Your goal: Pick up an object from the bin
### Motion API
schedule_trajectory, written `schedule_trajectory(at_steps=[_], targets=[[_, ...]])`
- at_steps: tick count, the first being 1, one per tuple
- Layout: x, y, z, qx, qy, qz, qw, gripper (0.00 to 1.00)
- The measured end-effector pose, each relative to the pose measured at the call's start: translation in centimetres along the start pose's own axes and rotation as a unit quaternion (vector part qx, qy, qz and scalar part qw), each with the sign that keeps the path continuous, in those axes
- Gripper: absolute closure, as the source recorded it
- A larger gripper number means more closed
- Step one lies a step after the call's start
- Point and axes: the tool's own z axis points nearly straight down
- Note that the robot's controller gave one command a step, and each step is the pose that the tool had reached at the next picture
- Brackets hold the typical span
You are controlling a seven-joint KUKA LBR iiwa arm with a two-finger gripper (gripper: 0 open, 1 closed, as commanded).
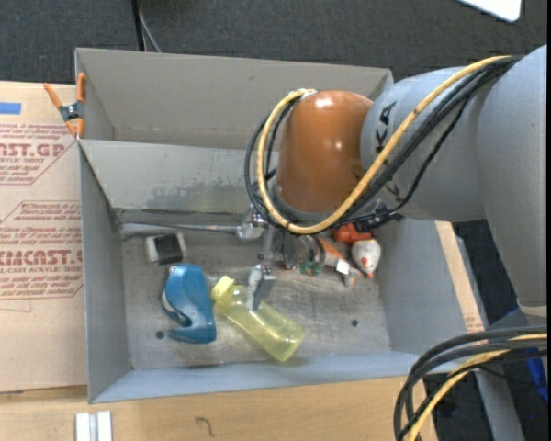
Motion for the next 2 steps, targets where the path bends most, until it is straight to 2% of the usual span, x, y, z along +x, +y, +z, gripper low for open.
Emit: schedule_trajectory(at_steps=[1, 2], targets=[[3.5, -1.6, 6.2, 0.0, -0.0018, 0.035, 0.9994, 0.0], [4.5, -2.2, 8.0, -0.001, -0.0006, 0.07, 0.9975, 0.0]])
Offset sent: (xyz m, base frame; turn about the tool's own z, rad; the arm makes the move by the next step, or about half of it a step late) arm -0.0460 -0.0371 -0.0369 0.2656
